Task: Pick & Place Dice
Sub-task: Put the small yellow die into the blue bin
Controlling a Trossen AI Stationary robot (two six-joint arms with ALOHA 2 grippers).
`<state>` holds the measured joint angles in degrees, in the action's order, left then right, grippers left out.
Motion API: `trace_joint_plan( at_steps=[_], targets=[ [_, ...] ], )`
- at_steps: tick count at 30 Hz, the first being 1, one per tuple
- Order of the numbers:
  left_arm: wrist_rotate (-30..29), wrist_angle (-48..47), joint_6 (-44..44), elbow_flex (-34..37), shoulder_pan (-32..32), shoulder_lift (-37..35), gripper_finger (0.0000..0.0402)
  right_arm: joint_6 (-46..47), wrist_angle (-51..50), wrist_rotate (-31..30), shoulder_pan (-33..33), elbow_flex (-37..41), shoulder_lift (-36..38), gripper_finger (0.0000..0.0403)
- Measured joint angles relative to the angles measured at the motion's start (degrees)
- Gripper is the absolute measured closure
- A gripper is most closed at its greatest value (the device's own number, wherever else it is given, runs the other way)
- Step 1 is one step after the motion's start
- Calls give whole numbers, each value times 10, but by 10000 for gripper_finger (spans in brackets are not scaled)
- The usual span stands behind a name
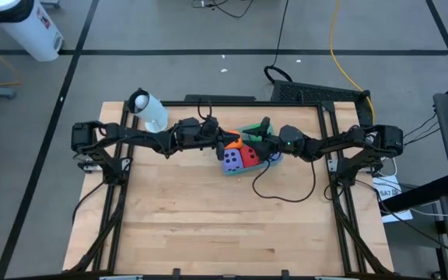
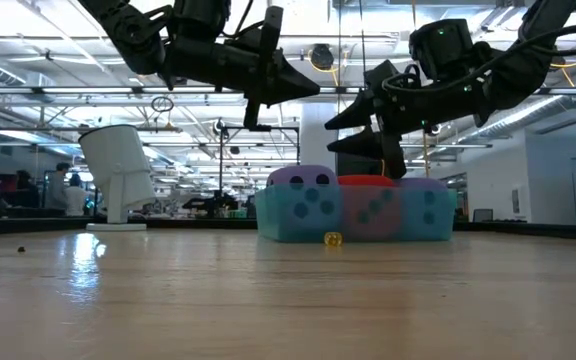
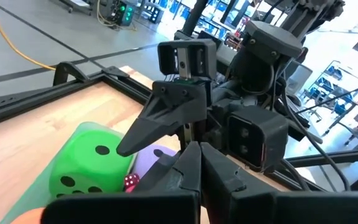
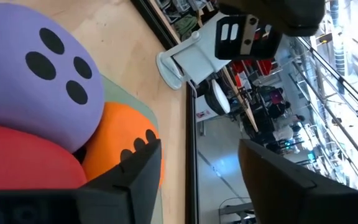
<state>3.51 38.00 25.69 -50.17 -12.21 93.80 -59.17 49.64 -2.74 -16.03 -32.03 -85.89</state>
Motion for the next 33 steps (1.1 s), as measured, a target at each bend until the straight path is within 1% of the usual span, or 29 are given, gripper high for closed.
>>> trace_joint_plan(
  at_steps=[6,8,11,14,16,20,22,24,26,28,31,33],
  targets=[
    [2,-5,1,0,0,0,398,0,0,0,0,0,0,183],
    [17,-5,-8,0,-1,0,399,12,0,-2,0,0,0,184],
    [50,-28,-43,0,-7,-20,399,70,5,-4,1,0,6,191],
    [53,-74,-87,0,-8,-56,400,160,5,-3,4,0,41,206],
    [51,-133,-128,0,-7,-85,400,213,-23,4,7,0,76,220],
    [5,-241,-200,1,9,-152,400,355,-96,57,8,0,159,254],
    [-16,-275,-227,5,21,-179,400,426,-130,86,9,0,196,272],
    [-29,-299,-246,18,32,-206,400,478,-159,103,17,0,227,292],
    [-32,-289,-251,43,40,-236,401,510,-194,103,34,0,256,317],
    [-19,-263,-241,76,41,-270,401,544,-220,103,50,0,280,346],
    [-17,-220,-229,143,38,-331,401,607,-247,101,76,0,309,389],
    [-23,-193,-224,188,35,-370,401,657,-256,101,93,0,321,396]
  ],
)
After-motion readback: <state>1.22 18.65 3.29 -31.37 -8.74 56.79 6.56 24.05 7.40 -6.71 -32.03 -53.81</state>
